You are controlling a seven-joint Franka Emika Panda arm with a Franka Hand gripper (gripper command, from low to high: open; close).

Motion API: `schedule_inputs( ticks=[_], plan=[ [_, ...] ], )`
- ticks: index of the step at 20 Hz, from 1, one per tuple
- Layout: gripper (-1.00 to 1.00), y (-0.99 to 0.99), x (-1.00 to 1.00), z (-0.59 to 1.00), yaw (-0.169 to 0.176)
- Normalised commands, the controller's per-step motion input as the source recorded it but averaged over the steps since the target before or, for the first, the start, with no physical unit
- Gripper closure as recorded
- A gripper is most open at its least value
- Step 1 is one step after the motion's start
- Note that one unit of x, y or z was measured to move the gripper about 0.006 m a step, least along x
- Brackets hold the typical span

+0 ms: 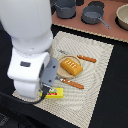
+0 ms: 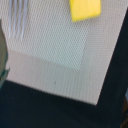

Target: Place the bread, butter, and milk from the table onto the serving area.

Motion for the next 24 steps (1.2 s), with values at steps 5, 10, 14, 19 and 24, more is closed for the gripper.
schedule_inputs(
  ticks=[5, 10, 14, 19, 24],
  plan=[
    [-1.0, 0.54, -0.62, 0.0, -0.101],
    [-1.0, 0.49, -0.45, 0.0, -0.159],
    [-1.0, 0.48, -0.47, 0.0, -0.158],
    [-1.0, 0.54, -0.68, 0.0, -0.067],
    [-1.0, 0.66, -0.78, 0.0, -0.029]
  ],
)
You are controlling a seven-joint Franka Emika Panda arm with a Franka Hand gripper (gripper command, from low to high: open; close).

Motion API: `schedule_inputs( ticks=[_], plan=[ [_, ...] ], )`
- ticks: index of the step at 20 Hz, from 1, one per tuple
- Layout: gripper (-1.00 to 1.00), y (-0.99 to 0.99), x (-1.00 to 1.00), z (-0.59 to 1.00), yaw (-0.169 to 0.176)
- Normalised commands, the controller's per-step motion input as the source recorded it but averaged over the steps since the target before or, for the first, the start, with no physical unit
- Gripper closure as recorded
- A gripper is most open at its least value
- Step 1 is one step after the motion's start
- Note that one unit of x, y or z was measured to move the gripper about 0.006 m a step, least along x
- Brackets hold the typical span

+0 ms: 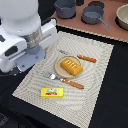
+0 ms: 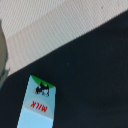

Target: Place the bread, butter, and milk from the table onto the serving area.

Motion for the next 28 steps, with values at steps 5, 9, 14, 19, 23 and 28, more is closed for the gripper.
schedule_inputs(
  ticks=[5, 9, 14, 19, 23, 28],
  plan=[
    [-1.0, 0.69, -0.72, -0.03, -0.031],
    [-1.0, 0.68, -0.67, -0.19, -0.037],
    [-1.0, 0.64, -0.67, -0.27, -0.044],
    [-1.0, 0.6, -0.61, -0.31, -0.052],
    [-1.0, 0.5, -0.56, -0.37, -0.057],
    [-1.0, 0.45, -0.5, -0.37, -0.063]
  ],
)
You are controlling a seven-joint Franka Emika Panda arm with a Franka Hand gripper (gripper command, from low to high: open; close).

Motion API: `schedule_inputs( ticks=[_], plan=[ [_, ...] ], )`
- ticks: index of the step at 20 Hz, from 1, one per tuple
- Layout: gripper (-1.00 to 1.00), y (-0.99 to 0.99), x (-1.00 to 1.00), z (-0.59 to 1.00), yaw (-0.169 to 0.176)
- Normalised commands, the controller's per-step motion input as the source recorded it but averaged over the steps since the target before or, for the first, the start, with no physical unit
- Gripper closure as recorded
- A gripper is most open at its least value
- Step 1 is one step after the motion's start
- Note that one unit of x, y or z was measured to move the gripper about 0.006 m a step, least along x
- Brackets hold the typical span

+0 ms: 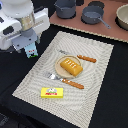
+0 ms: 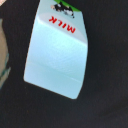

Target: Place the bread, butter, and milk from the table onto the serving area.

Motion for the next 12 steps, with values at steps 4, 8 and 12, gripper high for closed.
schedule_inputs(
  ticks=[4, 8, 12],
  plan=[
    [-1.0, 0.39, -0.46, -0.33, -0.065],
    [-1.0, 0.34, -0.21, -0.18, -0.069],
    [-1.0, 0.29, -0.1, -0.16, -0.082]
  ],
)
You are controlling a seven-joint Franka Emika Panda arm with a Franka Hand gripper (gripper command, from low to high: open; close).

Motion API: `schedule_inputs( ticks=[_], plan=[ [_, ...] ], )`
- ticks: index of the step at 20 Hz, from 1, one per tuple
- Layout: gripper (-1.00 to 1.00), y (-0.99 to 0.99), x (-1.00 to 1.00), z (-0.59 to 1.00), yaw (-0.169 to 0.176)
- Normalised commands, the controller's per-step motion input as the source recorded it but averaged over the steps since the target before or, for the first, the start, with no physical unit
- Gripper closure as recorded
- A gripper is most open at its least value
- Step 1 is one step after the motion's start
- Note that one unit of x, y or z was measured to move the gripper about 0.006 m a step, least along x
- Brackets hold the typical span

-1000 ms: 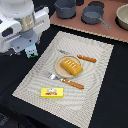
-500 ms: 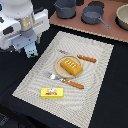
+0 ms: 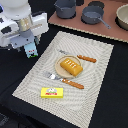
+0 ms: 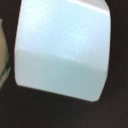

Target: Place the bread, butter, and milk from the table onto the serving area.

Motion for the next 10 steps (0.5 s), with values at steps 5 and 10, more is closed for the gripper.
schedule_inputs(
  ticks=[5, 10],
  plan=[
    [-1.0, 0.25, -0.06, -0.2, -0.073],
    [1.0, 0.23, -0.04, -0.2, -0.062]
  ],
)
